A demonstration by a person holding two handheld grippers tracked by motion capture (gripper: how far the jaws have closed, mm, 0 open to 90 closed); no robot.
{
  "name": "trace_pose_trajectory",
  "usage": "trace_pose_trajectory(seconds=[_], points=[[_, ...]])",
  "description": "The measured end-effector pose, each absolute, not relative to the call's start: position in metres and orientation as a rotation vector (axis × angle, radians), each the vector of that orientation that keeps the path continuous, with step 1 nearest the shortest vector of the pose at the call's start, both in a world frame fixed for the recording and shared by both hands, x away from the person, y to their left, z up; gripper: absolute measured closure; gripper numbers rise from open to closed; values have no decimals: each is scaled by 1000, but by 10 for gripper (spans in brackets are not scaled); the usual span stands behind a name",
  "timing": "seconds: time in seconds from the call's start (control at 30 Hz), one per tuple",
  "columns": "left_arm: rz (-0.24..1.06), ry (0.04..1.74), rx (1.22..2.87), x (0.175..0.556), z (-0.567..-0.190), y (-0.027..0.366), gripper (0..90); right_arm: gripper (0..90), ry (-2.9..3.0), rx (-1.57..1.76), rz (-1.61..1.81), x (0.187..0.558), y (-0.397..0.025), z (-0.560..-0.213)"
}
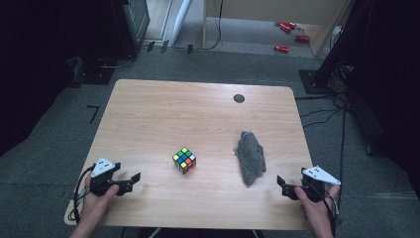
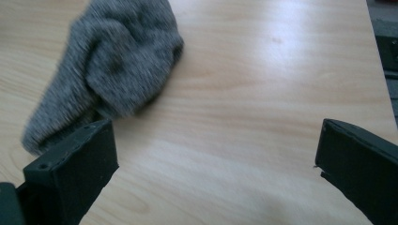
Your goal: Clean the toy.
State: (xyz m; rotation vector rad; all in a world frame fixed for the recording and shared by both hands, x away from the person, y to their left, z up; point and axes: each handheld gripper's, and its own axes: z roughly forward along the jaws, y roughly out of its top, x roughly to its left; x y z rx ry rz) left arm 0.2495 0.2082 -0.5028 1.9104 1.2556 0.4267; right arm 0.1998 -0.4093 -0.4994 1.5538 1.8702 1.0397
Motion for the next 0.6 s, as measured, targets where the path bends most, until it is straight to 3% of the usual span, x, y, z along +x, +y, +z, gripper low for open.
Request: trace_pose_trajectory(seconds=[0.37, 0.6], points=[[572, 1387, 2022, 243, -517, 223, 106, 0, 1910, 1656, 892, 190, -424, -525], [570, 1376, 2012, 242, -518, 223, 109, 0, 1940, 1630, 832, 192, -419, -527]])
